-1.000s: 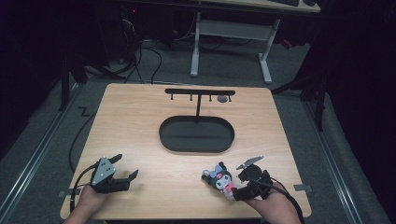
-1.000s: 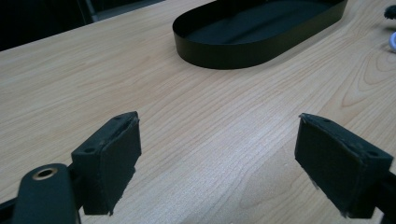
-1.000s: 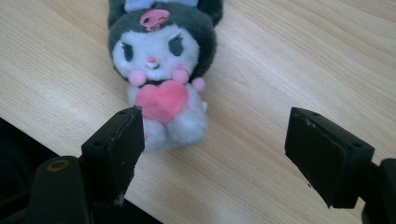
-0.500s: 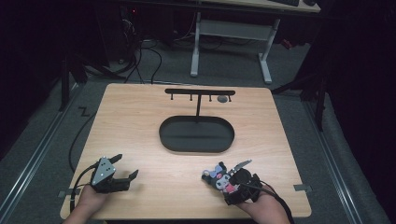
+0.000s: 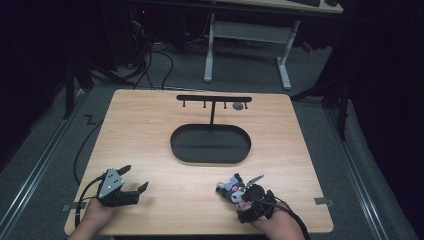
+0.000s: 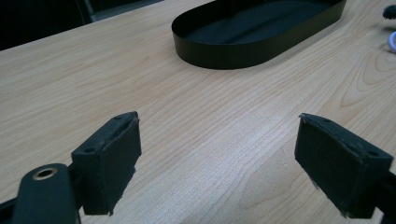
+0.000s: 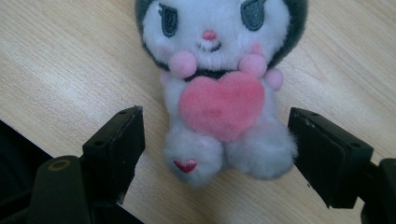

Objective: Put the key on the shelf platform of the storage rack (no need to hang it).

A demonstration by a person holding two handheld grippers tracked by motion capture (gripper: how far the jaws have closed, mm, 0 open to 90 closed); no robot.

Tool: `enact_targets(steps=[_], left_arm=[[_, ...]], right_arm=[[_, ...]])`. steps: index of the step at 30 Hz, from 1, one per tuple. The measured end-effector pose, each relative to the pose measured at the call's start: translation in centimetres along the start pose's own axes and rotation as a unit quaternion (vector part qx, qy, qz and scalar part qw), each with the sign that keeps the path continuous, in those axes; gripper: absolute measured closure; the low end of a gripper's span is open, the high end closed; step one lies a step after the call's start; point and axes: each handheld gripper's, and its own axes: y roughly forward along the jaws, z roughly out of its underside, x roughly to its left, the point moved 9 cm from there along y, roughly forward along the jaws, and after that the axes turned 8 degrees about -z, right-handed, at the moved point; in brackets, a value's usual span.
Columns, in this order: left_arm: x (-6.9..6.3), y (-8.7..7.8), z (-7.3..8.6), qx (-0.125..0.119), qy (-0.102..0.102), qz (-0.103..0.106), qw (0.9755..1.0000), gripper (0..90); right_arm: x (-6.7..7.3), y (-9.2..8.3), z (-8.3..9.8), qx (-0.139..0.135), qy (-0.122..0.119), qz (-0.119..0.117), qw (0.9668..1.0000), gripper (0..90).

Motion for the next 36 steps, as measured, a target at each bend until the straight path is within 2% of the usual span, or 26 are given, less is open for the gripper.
enact_targets(steps=[6, 8, 10, 15, 18, 19, 22, 28, 36], left_arm=[[0.0, 0.0, 0.0, 0.000, 0.000, 0.000, 1.0000, 15.5], [0.0, 0.0, 0.0, 0.000, -0.001, 0.000, 1.0000, 15.5], [0.0, 0.0, 0.0, 0.000, 0.000, -0.001, 1.0000, 15.5], [0.0, 0.0, 0.0, 0.001, 0.000, -0.001, 1.0000, 15.4], [0.0, 0.0, 0.0, 0.000, -0.001, -0.001, 1.0000, 15.4], [0.0, 0.0, 0.0, 0.001, -0.001, -0.001, 1.0000, 15.5], [0.0, 0.0, 0.0, 0.001, 0.000, -0.001, 1.0000, 15.4], [0.0, 0.0, 0.0, 0.001, -0.001, -0.001, 1.0000, 15.5], [0.0, 0.0, 0.0, 0.001, -0.001, -0.002, 1.0000, 15.4]], right_arm=[[0.0, 0.2, -0.1, -0.001, -0.004, 0.000, 1.0000, 19.1], [0.0, 0.2, -0.2, -0.003, -0.005, 0.004, 1.0000, 21.3], [-0.3, 0.0, -0.3, -0.006, -0.006, 0.018, 0.9998, 25.4], [-0.6, 0.0, -0.5, -0.012, -0.004, 0.021, 0.9997, 30.8], [-0.5, 0.1, -0.4, -0.011, -0.002, 0.018, 0.9998, 37.3], [-0.5, 0.1, -0.4, -0.014, -0.002, 0.017, 0.9998, 42.6], [-0.4, 0.1, -0.4, -0.016, -0.005, 0.017, 0.9997, 45.4], [-0.4, -0.2, -0.6, -0.018, -0.008, 0.017, 0.9997, 47.6], [-0.5, -2.0, -1.9, -0.039, -0.011, 0.025, 0.9988, 47.9]])
